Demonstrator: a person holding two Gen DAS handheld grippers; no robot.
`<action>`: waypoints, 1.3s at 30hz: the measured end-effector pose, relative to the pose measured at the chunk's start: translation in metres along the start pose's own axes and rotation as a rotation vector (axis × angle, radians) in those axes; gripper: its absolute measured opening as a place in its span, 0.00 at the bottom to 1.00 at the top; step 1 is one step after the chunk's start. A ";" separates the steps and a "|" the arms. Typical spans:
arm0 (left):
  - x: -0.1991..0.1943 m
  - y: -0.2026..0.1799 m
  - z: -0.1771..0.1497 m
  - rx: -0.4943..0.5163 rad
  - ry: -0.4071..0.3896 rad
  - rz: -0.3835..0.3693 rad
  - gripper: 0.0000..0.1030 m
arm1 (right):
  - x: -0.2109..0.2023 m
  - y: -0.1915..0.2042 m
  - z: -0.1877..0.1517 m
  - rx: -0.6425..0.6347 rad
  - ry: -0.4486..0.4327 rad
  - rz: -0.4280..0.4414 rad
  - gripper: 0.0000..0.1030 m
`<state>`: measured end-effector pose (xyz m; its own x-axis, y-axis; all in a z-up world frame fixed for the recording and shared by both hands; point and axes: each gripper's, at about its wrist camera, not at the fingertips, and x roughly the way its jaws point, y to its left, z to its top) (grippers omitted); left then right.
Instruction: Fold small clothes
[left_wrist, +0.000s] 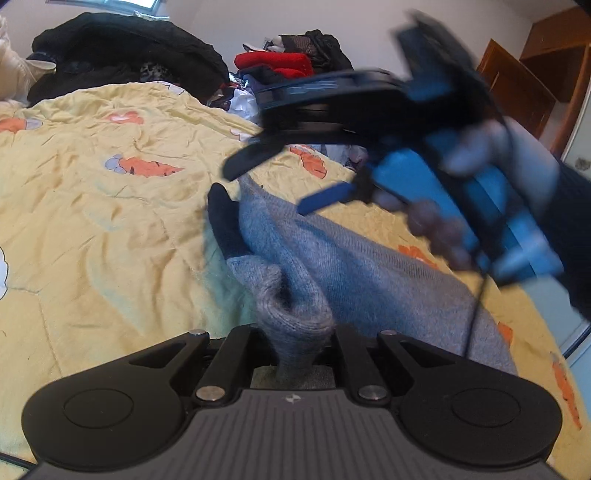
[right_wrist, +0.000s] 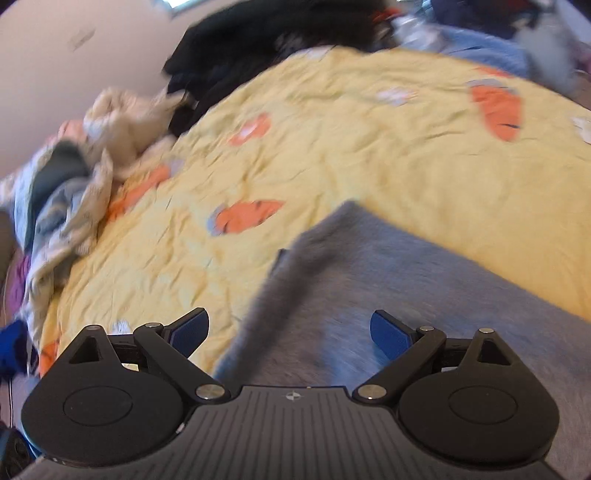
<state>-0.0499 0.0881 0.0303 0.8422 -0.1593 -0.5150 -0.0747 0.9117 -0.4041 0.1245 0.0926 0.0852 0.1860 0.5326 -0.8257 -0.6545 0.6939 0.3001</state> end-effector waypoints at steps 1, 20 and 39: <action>0.000 0.000 0.000 0.001 0.004 0.002 0.06 | 0.012 0.006 0.009 -0.020 0.037 -0.023 0.85; 0.004 -0.020 0.001 0.091 -0.002 0.011 0.06 | 0.048 0.041 0.021 -0.346 0.250 -0.199 0.17; 0.050 -0.195 -0.041 0.452 0.141 -0.317 0.06 | -0.170 -0.219 -0.125 0.173 -0.107 -0.058 0.17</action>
<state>-0.0151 -0.1131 0.0518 0.7046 -0.4721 -0.5297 0.4323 0.8776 -0.2072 0.1445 -0.2106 0.1002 0.3025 0.5309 -0.7916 -0.5065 0.7931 0.3383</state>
